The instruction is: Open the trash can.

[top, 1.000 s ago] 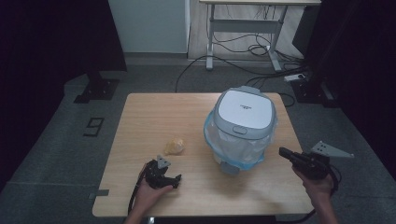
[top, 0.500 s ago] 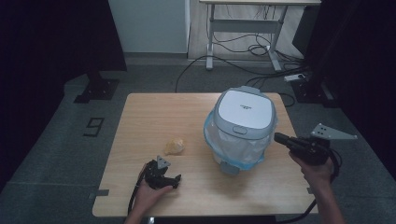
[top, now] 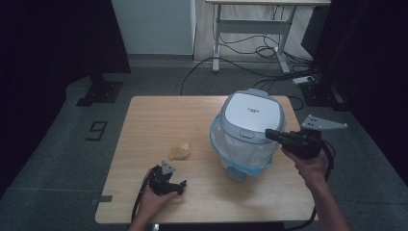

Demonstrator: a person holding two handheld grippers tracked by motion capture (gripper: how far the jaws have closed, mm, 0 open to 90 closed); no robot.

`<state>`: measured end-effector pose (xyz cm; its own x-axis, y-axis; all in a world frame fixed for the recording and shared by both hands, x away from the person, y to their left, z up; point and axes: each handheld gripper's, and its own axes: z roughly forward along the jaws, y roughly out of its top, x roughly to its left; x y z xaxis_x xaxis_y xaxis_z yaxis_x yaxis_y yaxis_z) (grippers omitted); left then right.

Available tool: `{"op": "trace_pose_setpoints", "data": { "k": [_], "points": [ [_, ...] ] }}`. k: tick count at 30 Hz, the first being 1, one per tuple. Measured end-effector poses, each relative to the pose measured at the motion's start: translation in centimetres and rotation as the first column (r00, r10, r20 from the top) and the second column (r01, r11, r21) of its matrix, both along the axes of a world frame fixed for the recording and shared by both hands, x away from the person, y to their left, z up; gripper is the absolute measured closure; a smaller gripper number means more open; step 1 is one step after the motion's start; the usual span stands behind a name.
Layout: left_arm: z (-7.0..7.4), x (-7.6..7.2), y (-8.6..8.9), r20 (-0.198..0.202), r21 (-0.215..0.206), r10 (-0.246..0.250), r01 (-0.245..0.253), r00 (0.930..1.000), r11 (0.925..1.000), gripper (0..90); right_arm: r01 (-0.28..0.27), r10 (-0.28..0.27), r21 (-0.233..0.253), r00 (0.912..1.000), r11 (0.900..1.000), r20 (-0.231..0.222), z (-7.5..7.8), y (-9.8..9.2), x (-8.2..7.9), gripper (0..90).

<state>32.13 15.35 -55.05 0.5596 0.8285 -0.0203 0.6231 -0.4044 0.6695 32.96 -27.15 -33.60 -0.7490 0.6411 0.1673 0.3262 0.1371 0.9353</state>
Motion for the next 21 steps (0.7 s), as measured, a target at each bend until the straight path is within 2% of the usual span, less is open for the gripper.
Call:
{"op": "trace_pose_setpoints", "data": {
  "k": [10,18,21],
  "points": [
    [0.0,0.0,0.0,-0.001,0.001,-0.003,0.003,1.0000,1.0000,6.4,-0.045,0.044,-0.008,0.9988,0.999,-0.022,-0.1,2.6,1.4,89.5],
    [0.0,0.0,0.1,-0.001,0.000,-0.005,0.005,1.0000,1.0000,6.4,-0.058,0.057,-0.030,0.9977,0.998,-0.037,-0.3,3.8,1.9,89.6],
    [0.0,-0.1,0.1,-0.001,0.000,-0.005,0.005,1.0000,1.0000,6.4,-0.067,0.066,-0.008,0.9968,0.998,-0.045,-0.5,3.8,2.0,89.6]
  ]
}}
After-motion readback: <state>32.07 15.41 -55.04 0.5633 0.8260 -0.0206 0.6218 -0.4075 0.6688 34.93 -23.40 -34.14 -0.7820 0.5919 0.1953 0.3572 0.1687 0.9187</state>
